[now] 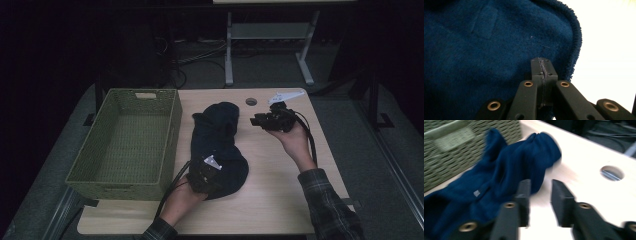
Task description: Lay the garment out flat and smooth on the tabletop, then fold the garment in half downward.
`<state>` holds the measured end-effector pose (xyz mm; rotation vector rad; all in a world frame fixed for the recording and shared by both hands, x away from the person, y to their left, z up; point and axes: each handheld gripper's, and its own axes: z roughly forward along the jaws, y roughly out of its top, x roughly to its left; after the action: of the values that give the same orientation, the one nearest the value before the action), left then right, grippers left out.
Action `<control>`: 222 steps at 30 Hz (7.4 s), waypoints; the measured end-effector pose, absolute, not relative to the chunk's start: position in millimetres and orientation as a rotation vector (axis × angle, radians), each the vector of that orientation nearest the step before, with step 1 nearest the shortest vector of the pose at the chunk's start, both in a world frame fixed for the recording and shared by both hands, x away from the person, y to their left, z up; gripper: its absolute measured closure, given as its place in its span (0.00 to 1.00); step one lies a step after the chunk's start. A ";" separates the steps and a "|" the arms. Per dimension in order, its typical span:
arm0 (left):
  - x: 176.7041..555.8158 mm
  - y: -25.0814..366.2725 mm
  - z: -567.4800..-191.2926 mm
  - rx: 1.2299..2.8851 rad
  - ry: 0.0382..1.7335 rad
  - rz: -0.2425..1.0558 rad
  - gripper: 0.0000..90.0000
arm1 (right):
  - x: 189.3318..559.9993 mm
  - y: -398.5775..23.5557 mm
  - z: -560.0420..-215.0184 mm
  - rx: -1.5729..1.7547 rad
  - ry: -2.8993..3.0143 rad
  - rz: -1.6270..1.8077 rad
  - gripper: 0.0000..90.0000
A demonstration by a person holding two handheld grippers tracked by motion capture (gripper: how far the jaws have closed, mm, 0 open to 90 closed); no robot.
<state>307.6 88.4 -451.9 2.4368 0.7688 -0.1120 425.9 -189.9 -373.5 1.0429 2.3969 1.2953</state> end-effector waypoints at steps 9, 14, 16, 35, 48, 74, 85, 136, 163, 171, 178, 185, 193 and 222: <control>307.7 88.3 -451.7 2.445 0.762 -0.104 1.00 | 391.9 -180.9 -406.3 0.967 2.509 1.275 1.00; 308.1 89.0 -451.5 2.452 0.757 -0.107 1.00 | 384.4 -167.5 -428.1 0.946 2.576 1.255 1.00; 308.1 88.9 -451.5 2.452 0.757 -0.106 1.00 | 383.8 -161.9 -435.4 0.947 2.599 1.243 1.00; 307.7 91.6 -440.6 2.442 0.755 -0.060 0.85 | 386.2 -138.6 -468.1 0.919 2.658 1.112 1.00; 311.7 105.1 -415.5 2.325 0.828 0.093 1.00 | 370.4 -166.5 -467.2 0.970 2.640 1.088 1.00; 352.3 73.9 -449.2 2.431 0.908 0.165 1.00 | 313.9 -222.5 -464.7 1.020 2.616 1.029 1.00; 354.1 72.9 -449.8 2.438 0.885 0.165 1.00 | 301.4 -222.8 -454.0 0.980 2.603 1.077 1.00; 374.6 91.2 -417.9 2.329 0.845 0.119 0.61 | 441.8 -229.0 -427.5 1.198 2.404 1.081 0.60; 471.0 80.9 -388.7 2.237 0.968 0.265 0.45 | 468.4 -231.3 -415.5 1.240 2.404 1.135 0.48; 495.3 71.8 -416.9 2.264 0.987 0.246 0.44 | 475.3 -224.5 -418.6 1.247 2.411 1.124 0.48; 506.3 73.6 -444.1 2.303 1.030 0.167 0.43 | 484.8 -226.0 -429.7 1.317 2.393 1.117 0.49; 508.0 72.6 -453.9 2.328 1.056 0.149 0.43 | 494.1 -220.4 -441.0 1.353 2.401 1.076 0.50; 506.4 70.0 -454.1 2.338 1.048 0.168 0.48 | 499.8 -218.2 -459.2 1.379 2.458 1.025 0.55; 497.9 72.4 -435.8 2.263 1.049 0.135 0.93 | 488.8 -205.2 -450.2 1.276 2.472 0.964 0.90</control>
<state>497.9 72.4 -435.8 2.2626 1.0493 0.1355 488.8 -205.2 -450.2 1.2759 2.4723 0.9645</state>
